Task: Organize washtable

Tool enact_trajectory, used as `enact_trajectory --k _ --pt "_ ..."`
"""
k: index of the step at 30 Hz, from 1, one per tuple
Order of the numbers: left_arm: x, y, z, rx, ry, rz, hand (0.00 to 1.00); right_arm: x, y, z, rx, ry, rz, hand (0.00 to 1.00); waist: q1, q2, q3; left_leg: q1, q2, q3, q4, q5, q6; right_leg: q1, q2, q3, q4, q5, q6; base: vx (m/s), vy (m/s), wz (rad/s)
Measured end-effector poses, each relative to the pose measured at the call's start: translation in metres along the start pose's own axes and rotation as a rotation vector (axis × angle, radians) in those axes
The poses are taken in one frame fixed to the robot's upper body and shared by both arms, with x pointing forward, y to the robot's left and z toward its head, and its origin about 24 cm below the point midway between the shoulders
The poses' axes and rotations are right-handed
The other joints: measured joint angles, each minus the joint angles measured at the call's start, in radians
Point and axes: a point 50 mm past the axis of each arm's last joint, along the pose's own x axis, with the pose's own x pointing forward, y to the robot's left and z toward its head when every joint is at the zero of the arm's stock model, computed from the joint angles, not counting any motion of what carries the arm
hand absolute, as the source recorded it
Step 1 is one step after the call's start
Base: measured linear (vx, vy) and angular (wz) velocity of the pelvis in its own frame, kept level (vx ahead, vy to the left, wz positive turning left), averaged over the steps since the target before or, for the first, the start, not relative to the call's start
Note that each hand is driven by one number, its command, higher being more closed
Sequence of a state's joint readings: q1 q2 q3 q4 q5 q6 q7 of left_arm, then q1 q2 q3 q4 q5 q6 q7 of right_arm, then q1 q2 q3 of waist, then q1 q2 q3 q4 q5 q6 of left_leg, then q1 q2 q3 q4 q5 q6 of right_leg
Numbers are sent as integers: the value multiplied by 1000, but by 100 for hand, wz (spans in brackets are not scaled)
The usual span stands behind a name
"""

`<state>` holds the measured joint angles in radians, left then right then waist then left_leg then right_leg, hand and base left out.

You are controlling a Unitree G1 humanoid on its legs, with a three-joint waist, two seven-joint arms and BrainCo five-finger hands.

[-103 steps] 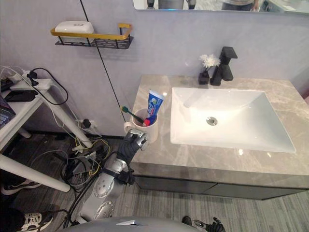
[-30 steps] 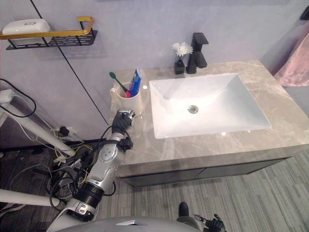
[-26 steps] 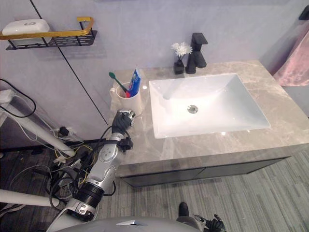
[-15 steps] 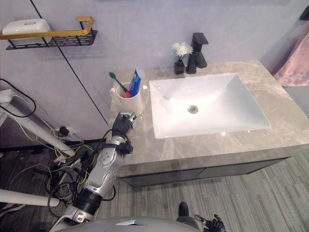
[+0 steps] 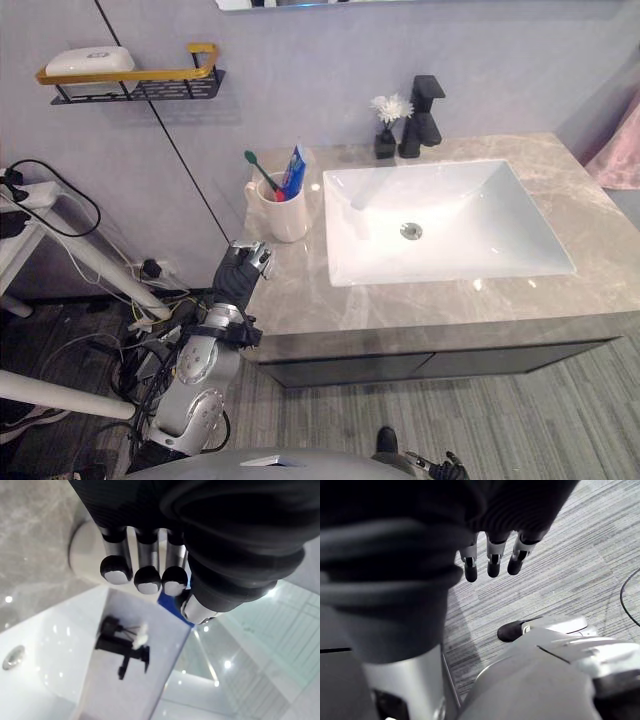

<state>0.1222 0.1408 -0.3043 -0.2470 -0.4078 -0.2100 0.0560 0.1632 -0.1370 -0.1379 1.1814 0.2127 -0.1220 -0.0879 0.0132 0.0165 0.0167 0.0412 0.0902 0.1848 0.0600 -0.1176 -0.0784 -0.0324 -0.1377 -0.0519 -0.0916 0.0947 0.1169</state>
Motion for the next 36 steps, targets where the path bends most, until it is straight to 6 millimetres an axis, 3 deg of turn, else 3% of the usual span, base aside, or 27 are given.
enact_trajectory --k 8,15,23,36 --pt "0 -33 17 -98 -66 -149 100 0 -2 -1 -22 4 2 0 11 1 -8 -14 -1 -5 17 -2 2 -1 -5 -1 1 0 0 -1 0 2" --pt "-1 -51 0 -130 8 -238 100 -1 -4 -3 -27 8 -4 0 23 6 -15 -18 -1 -11 25 -2 2 1 -4 -6 0 4 -2 0 0 0" --pt "7 -53 -37 -61 160 -269 100 0 -3 -2 -52 5 1 0 21 -1 -22 -20 -1 -11 26 -2 2 -1 -4 -7 0 6 -3 0 0 0" --pt "25 -42 -66 104 266 -242 100 0 1 1 -47 -2 4 0 -5 -13 -24 -19 -1 7 17 -2 2 -16 -2 11 0 9 -3 3 1 -3"
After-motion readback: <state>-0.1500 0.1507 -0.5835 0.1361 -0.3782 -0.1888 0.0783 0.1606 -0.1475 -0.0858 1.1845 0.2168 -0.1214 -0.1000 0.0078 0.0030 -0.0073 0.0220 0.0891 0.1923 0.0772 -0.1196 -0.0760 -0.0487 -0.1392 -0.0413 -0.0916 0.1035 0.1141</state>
